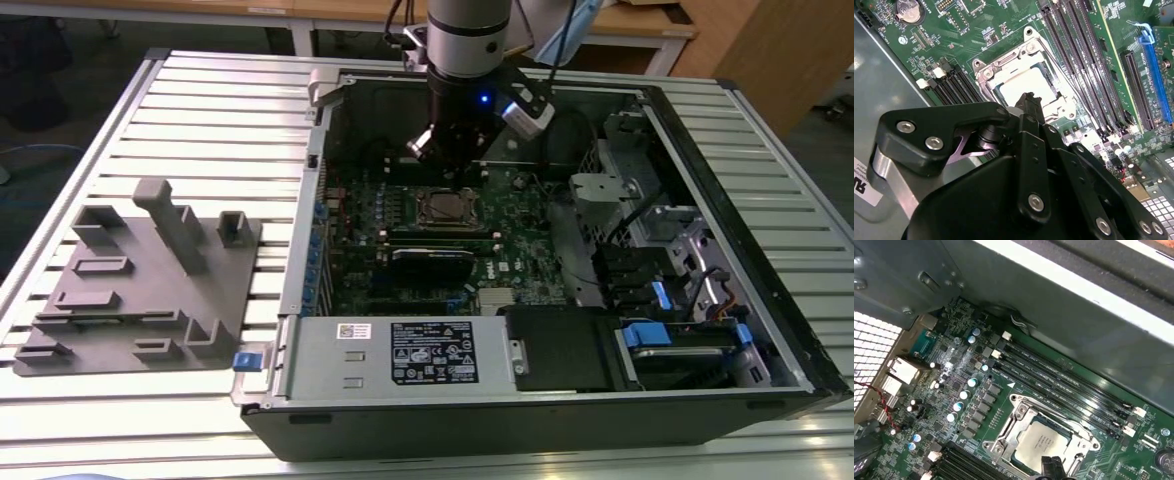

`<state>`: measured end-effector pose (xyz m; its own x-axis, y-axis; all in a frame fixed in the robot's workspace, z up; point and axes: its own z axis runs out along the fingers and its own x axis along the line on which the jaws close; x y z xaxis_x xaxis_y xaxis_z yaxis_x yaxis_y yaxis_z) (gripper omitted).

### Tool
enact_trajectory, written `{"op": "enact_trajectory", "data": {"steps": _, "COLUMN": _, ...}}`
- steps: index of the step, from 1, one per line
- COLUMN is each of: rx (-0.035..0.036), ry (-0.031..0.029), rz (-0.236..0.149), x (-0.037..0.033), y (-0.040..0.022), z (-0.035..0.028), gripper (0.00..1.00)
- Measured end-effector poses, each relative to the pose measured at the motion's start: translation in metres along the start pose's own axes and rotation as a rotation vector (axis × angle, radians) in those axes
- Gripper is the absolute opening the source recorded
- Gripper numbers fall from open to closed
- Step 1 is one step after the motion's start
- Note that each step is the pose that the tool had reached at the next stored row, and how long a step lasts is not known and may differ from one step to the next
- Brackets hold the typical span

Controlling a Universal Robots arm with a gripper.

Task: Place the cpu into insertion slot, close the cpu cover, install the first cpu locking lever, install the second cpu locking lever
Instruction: 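Install the second cpu locking lever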

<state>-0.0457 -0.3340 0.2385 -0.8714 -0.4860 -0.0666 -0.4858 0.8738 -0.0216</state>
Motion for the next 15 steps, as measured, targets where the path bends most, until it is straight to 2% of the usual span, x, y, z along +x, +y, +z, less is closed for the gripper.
{"op": "enact_trajectory", "data": {"steps": 15, "rx": 0.0182, "ry": 0.0059, "rz": 0.272, "x": 0.0001, "y": 0.0001, "z": 0.0012, "gripper": 0.11}}
